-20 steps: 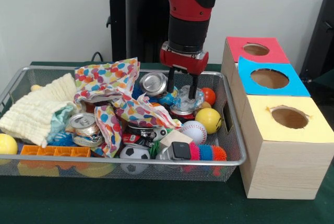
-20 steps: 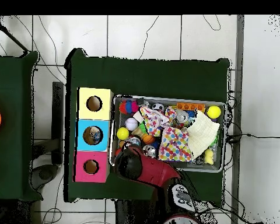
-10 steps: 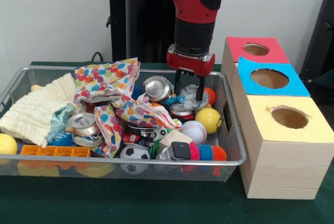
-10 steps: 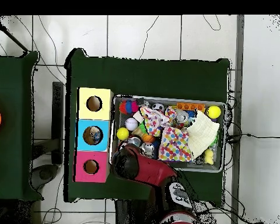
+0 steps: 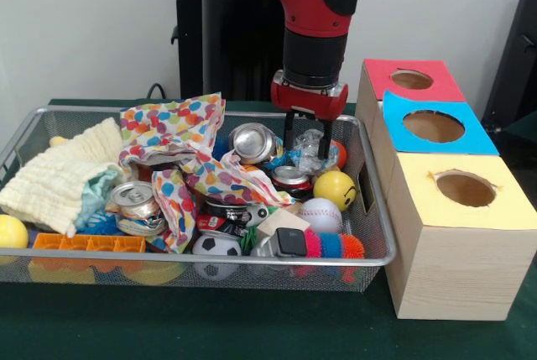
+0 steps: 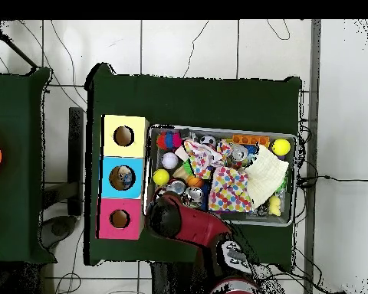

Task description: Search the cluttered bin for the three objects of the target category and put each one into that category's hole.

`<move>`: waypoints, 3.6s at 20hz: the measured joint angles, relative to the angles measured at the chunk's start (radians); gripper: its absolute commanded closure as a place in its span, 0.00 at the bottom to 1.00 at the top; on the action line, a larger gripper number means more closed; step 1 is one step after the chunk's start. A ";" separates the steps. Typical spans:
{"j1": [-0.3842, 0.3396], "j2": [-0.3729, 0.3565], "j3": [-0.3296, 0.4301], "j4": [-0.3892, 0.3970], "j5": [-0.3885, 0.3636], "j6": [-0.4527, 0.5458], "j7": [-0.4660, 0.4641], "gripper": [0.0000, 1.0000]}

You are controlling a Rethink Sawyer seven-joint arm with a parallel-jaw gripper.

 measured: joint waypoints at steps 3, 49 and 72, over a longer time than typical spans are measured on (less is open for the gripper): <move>0.000 0.000 0.000 0.000 0.000 0.000 0.000 0.00; -0.206 0.033 0.150 -0.001 -0.111 -0.008 0.000 0.00; -0.401 0.082 0.310 -0.009 -0.268 0.013 0.000 0.00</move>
